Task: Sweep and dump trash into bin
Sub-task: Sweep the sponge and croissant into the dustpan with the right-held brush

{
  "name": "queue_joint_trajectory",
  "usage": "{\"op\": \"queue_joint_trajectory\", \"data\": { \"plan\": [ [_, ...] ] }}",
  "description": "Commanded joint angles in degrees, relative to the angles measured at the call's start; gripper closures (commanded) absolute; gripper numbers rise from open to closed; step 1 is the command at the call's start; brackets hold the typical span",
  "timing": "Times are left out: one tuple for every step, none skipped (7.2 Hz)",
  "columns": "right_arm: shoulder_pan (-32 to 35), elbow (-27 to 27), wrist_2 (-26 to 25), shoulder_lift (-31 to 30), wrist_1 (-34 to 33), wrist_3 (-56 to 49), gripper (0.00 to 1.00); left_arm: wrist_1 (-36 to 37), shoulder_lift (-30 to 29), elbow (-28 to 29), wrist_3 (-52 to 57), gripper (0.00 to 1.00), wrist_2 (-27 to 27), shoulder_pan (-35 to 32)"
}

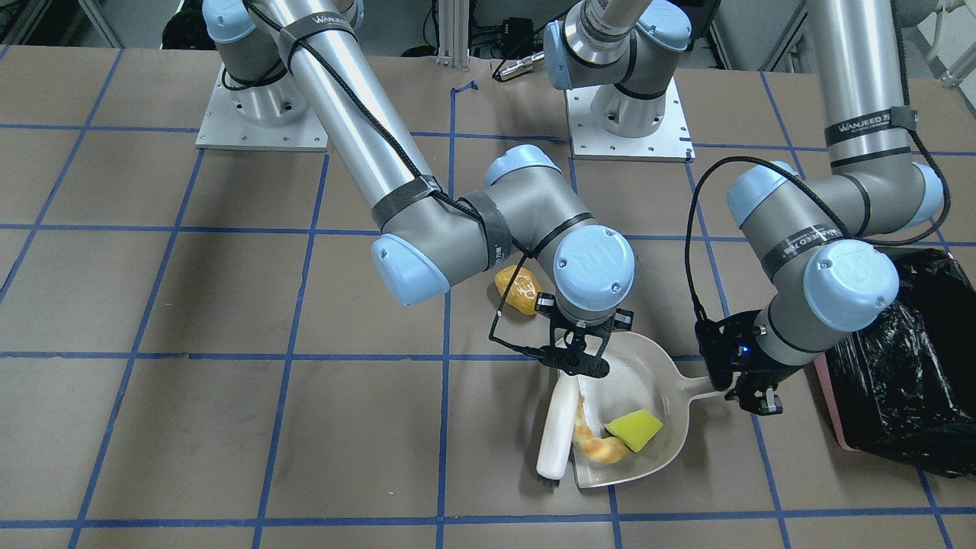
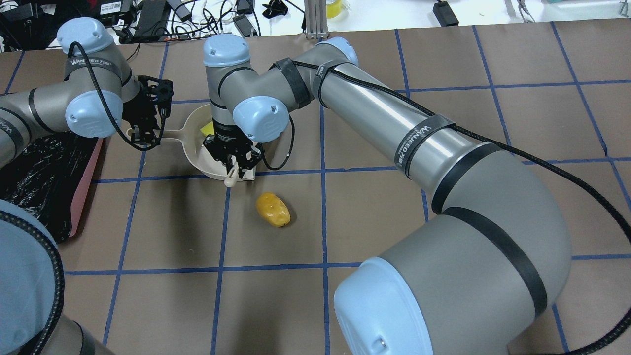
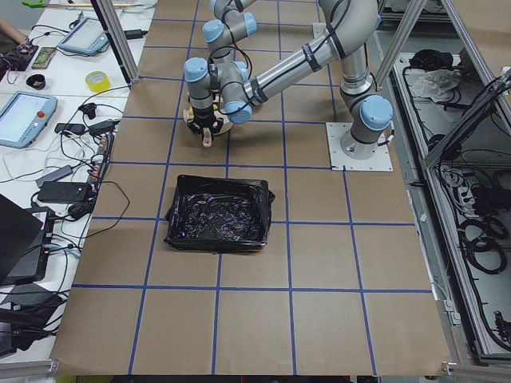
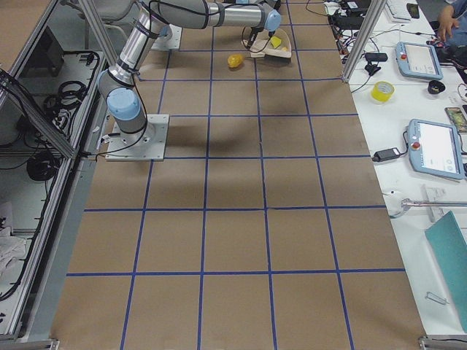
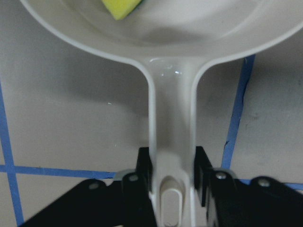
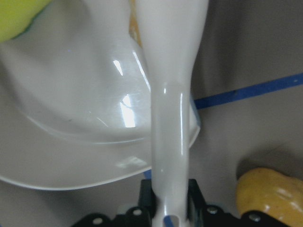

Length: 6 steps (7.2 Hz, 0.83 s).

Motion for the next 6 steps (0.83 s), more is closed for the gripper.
{"op": "queue_joint_trajectory", "data": {
  "plan": [
    [0.4,-3.5,4.4,0.9,0.0,0.1,1.00,0.1,0.1,0.1,0.0,0.95,0.0,0.0],
    [0.1,-3.1,2.5,0.7,0.1,-0.6,1.00,0.2,0.0,0.0,0.0,0.95,0.0,0.0],
    [-0.8,-2.9,-2.9,-0.1,3.4,-3.4,1.00,0.1,0.2,0.1,0.3,0.95,0.0,0.0],
    [-1.9,-2.7,-8.4,-2.7,9.2,-7.0,1.00,-0.6,1.3,-0.2,1.7,0.95,0.3,0.3],
    [-3.5,-2.2,-11.8,-5.4,15.0,-9.4,1.00,-2.1,3.8,-1.7,3.5,0.95,2.3,0.4],
    [-5.8,0.1,-13.9,-7.9,19.6,-12.2,1.00,-2.2,6.6,-5.5,5.0,0.95,2.6,0.6]
  ]
}}
